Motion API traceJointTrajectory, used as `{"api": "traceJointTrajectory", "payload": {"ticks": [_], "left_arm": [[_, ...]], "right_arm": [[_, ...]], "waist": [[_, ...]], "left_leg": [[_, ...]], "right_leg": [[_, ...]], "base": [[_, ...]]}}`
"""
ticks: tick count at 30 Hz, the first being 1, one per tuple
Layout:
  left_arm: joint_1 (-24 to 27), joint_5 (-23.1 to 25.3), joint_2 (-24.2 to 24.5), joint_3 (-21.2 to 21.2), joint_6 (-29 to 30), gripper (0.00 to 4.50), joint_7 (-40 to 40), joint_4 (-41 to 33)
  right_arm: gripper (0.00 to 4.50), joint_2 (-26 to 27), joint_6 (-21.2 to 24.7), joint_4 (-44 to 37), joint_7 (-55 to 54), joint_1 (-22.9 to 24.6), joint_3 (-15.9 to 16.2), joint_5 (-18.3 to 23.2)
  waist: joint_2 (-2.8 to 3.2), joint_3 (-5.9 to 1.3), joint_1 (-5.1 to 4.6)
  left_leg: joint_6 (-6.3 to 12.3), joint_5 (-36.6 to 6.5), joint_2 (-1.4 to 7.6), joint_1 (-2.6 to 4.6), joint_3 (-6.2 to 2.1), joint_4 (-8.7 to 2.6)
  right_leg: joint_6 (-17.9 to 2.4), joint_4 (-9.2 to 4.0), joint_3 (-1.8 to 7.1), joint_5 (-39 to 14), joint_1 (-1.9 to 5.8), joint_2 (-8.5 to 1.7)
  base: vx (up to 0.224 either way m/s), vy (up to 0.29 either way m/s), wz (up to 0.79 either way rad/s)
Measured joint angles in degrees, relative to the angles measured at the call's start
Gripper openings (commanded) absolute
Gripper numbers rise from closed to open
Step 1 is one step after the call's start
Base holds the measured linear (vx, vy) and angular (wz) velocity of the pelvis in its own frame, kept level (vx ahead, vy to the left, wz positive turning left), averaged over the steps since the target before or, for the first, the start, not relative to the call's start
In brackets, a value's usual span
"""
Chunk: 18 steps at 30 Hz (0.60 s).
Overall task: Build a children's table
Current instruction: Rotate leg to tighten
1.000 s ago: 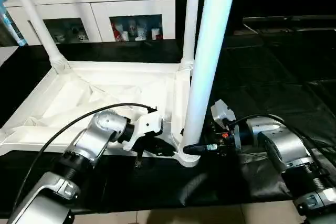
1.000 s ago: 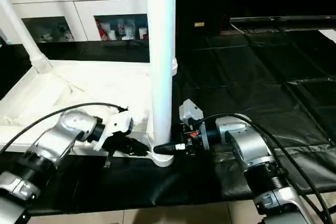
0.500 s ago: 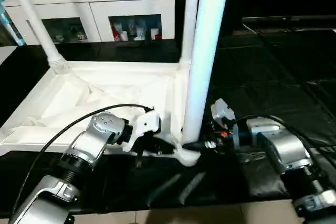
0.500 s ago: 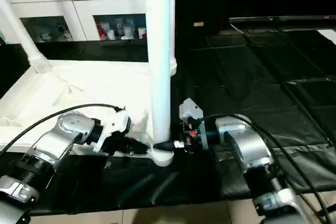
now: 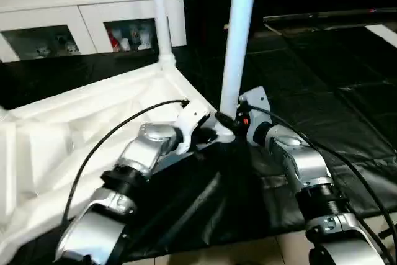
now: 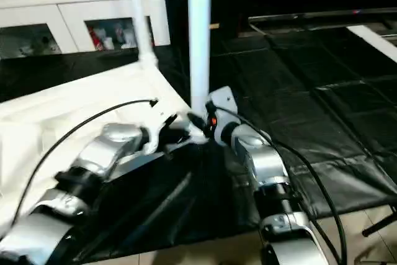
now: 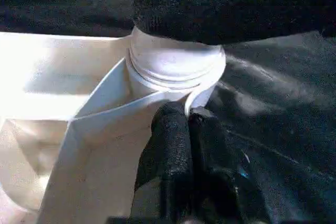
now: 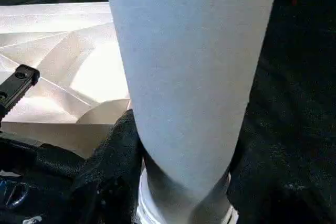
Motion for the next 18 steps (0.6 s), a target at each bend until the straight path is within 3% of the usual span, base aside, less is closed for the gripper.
{"api": "traceJointTrajectory", "payload": {"ticks": [11, 18], "left_arm": [[0.9, 0.5, 2.0, -1.3, -2.1, 0.00, -2.9, -0.9], [1.8, 0.0, 6.0, -3.1, -6.7, 0.00, -11.1, -1.1]], "right_arm": [[3.55, 0.3, -0.6, -2.3, 3.1, 2.4, 0.0, 1.3], [4.22, -5.4, -1.5, -4.3, 14.9, 4.5, 1.5, 4.4]], "waist": [[0.00, 0.00, -0.13], [0.02, 0.01, 0.25]], "left_leg": [[0.03, 0.0, 0.03, 0.02, 0.01, -0.01], [0.04, 0.0, 0.03, 0.02, 0.01, 0.00]], "right_leg": [[0.0, -0.05, 0.02, 0.0, 0.00, 0.01], [0.0, -0.03, 0.02, 0.0, 0.00, 0.01]], "base": [[0.000, 0.000, 0.00], [0.000, 0.000, 0.00]]}}
